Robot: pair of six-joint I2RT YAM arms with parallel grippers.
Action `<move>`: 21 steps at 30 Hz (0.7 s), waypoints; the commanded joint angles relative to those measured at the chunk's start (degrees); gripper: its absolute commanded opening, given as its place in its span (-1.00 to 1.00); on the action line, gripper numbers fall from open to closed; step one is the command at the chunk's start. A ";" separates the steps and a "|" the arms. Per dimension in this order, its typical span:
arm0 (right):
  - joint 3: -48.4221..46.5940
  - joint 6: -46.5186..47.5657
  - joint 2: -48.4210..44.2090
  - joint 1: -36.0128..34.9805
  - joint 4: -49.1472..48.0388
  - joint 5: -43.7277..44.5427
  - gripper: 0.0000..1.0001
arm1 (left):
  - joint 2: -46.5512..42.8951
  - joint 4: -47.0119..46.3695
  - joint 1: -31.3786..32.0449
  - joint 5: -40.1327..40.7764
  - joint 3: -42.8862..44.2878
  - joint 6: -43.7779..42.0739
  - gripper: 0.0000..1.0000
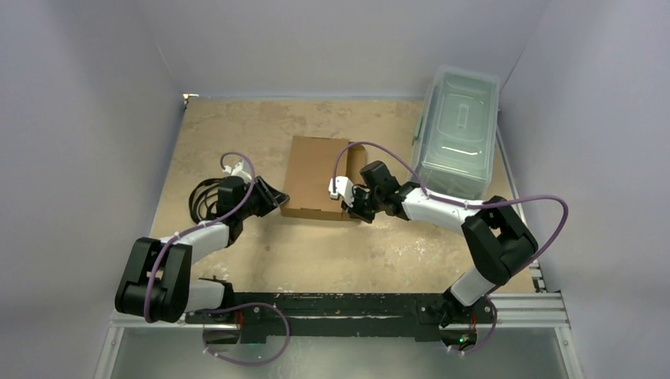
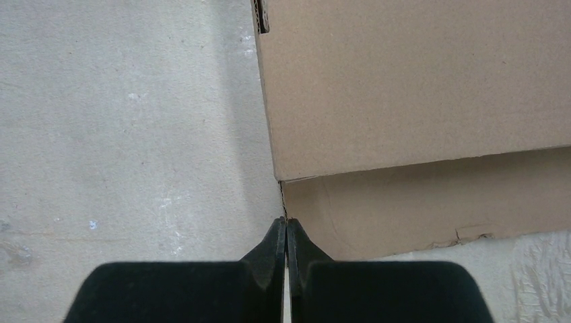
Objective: Fold the paper box
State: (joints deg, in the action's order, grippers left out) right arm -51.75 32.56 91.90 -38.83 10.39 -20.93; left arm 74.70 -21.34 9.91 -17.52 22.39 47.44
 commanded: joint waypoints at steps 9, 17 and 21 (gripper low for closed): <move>-3.45 1.56 1.41 -2.80 2.08 0.07 -1.00 | 1.86 2.44 1.06 -0.81 0.75 -0.44 -0.38; -5.01 1.67 1.81 -4.59 1.64 0.80 -1.00 | 2.24 2.34 1.25 -1.10 0.93 -0.43 -0.38; -5.40 1.58 2.10 -5.31 1.18 0.54 -1.00 | 2.32 2.48 1.25 -1.63 1.02 -0.34 -0.38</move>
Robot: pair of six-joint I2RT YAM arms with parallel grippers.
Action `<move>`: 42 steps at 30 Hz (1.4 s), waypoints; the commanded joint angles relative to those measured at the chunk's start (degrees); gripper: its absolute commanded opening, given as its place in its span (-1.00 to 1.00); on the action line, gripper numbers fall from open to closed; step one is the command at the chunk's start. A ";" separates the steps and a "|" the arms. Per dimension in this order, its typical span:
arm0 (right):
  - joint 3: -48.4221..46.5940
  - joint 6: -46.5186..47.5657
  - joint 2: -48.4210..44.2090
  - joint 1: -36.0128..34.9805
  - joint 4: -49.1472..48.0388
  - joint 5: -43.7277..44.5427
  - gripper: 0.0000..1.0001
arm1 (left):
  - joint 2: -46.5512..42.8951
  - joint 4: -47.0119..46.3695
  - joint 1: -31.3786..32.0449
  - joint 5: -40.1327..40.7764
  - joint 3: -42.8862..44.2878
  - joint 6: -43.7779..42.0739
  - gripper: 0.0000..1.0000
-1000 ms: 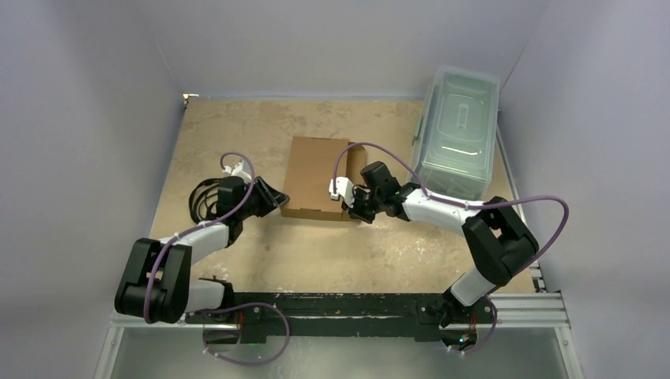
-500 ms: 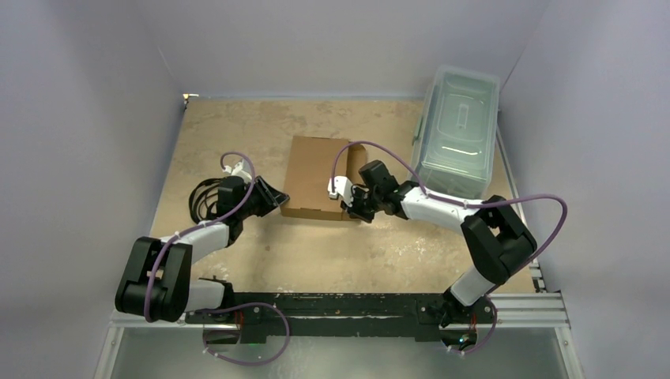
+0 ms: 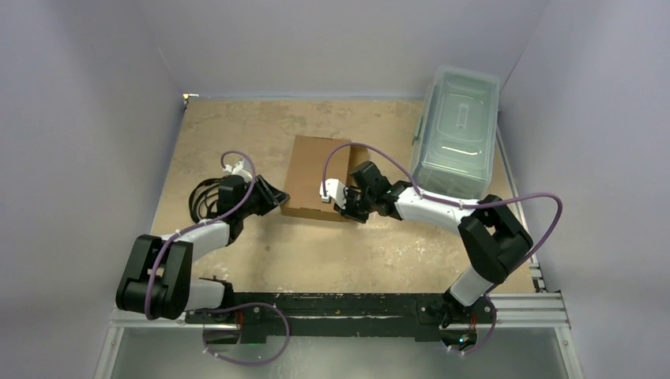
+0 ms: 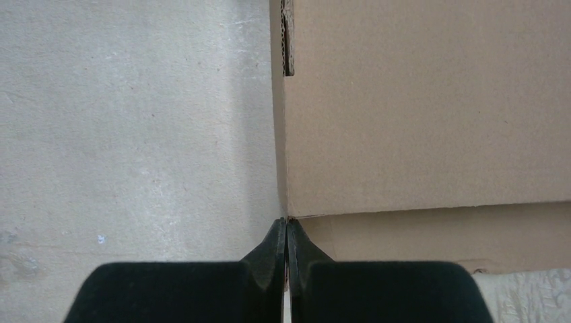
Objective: Fold the paper box
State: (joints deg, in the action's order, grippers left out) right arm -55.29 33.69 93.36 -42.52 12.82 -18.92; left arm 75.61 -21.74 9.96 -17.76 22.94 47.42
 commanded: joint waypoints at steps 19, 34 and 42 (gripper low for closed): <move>-3.66 2.11 -3.32 -1.31 4.75 0.52 -0.04 | -2.26 7.91 1.04 -1.69 3.30 -1.85 0.05; -5.29 6.30 -12.05 6.77 12.52 -9.87 0.32 | -10.41 20.32 0.47 1.72 10.67 -8.86 0.45; -2.13 -10.00 -11.33 9.07 -5.50 9.66 -0.94 | -8.79 27.78 -2.35 2.90 23.16 -17.04 0.43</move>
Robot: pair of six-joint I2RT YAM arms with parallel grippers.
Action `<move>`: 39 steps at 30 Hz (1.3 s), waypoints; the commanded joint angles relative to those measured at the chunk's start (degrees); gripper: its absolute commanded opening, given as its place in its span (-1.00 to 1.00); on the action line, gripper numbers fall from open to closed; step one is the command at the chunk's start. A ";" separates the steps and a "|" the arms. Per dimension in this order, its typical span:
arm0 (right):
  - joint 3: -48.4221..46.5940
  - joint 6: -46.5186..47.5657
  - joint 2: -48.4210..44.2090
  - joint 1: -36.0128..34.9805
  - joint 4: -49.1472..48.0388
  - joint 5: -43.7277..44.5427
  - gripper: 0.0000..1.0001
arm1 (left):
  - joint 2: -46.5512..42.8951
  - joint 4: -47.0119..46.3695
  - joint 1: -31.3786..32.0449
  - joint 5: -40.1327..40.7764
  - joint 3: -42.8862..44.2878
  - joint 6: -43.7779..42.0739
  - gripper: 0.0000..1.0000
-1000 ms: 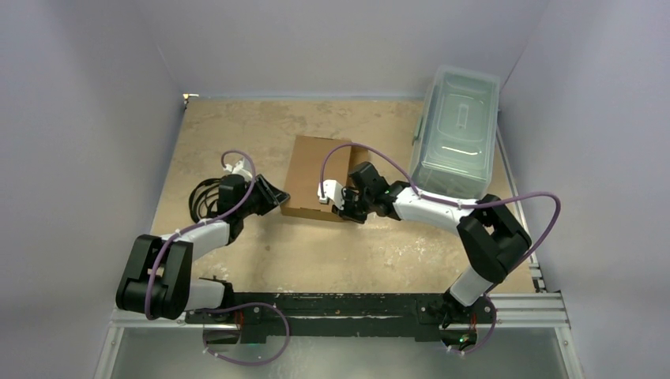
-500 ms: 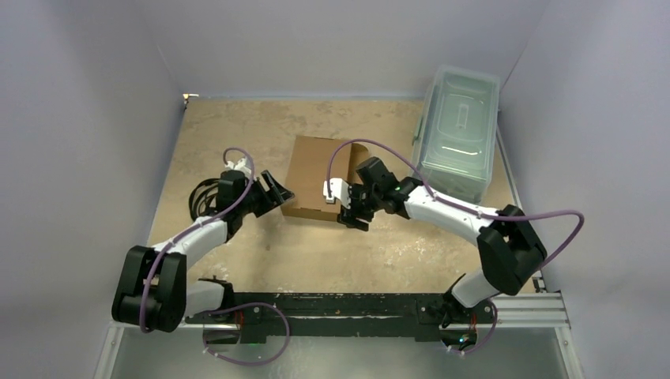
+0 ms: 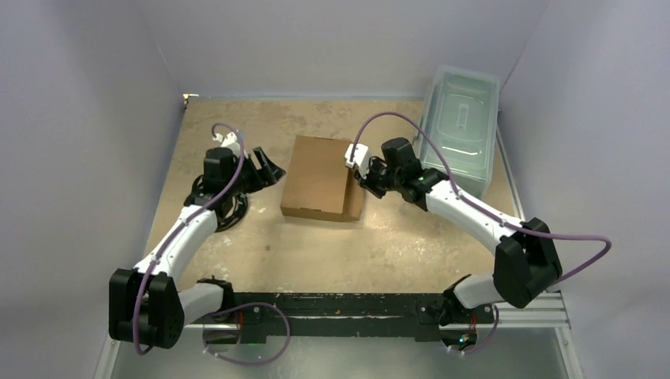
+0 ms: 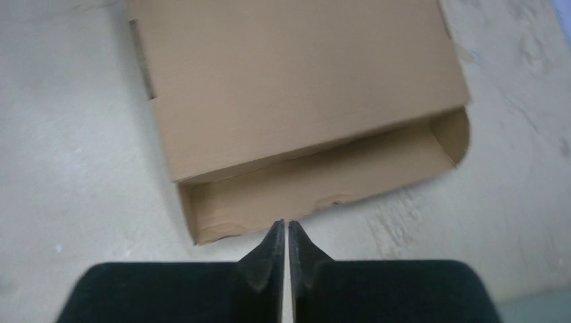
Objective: Fold the paper box
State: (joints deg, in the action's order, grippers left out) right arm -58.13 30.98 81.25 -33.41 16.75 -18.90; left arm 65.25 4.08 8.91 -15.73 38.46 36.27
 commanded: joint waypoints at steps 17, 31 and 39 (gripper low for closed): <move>-2.00 -19.42 18.02 0.94 -16.57 30.89 -1.00 | 27.77 -5.83 -5.14 -14.65 18.88 -8.95 0.45; -10.65 -29.00 26.50 4.57 -13.87 28.59 -1.00 | 36.86 -10.10 -5.30 -21.37 18.89 -5.78 0.42; -14.55 -34.60 30.25 6.37 -9.11 21.90 -1.00 | 38.01 -10.22 -5.30 -22.51 18.96 -5.58 0.36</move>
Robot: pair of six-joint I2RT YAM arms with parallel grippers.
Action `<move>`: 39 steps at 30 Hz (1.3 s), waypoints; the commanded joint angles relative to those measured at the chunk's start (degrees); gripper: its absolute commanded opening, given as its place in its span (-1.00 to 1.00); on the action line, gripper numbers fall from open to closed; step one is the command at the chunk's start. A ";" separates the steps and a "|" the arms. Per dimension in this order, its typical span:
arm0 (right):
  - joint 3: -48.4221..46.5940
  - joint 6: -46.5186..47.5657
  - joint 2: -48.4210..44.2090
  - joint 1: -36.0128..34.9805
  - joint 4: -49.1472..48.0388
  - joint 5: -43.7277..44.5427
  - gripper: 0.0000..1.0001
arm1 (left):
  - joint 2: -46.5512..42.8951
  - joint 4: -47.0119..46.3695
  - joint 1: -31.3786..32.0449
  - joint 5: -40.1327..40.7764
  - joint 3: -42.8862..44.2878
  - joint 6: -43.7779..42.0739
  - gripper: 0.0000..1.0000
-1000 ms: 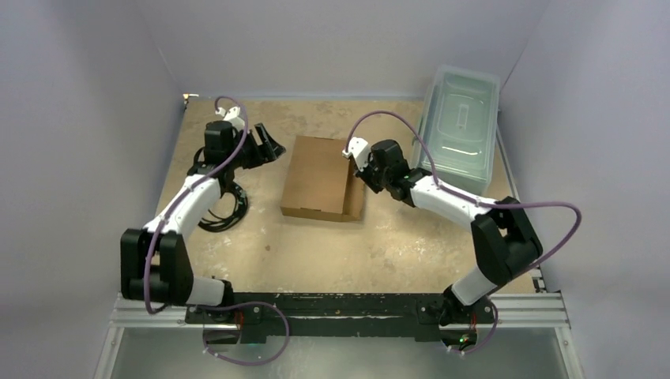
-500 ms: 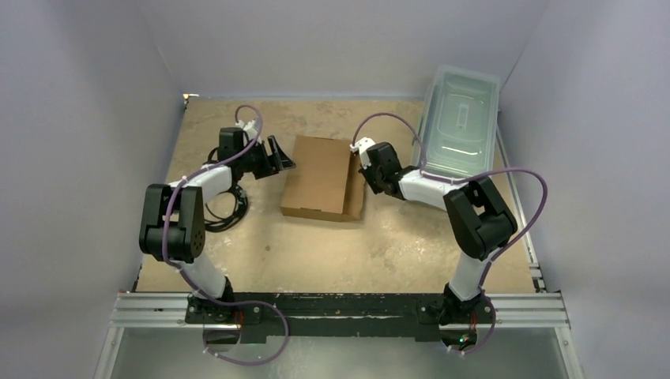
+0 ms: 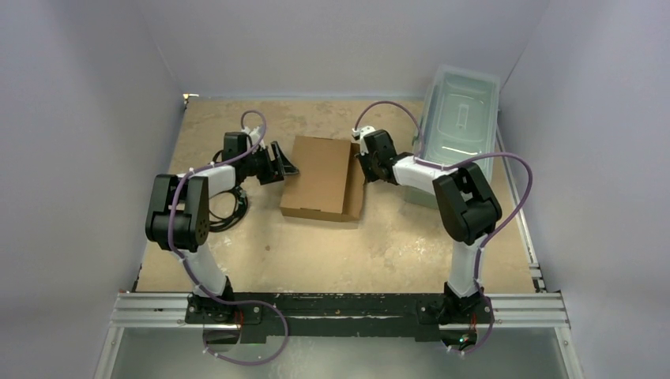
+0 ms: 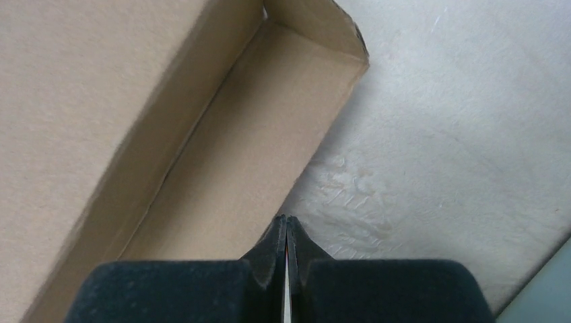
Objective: Fold the paper box
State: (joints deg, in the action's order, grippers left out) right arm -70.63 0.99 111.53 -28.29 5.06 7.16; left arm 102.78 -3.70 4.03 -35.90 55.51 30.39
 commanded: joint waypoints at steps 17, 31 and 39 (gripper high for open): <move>-3.02 -6.15 -2.37 1.34 -1.97 -23.47 -1.00 | 3.98 -0.40 1.08 -5.70 3.27 -0.01 -0.28; -2.60 -2.15 -5.26 -0.77 -3.74 -22.26 -1.00 | 2.95 -0.13 2.56 -5.99 2.59 0.22 -0.22; -2.08 9.59 -9.76 -0.78 2.57 -17.60 -1.00 | -0.40 -0.34 1.81 -3.66 0.94 1.64 -0.13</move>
State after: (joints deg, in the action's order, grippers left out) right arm -71.68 2.76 107.79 -27.44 6.42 -11.22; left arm 105.38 -4.23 4.69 -40.47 57.58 31.53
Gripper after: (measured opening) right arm 0.004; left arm 0.422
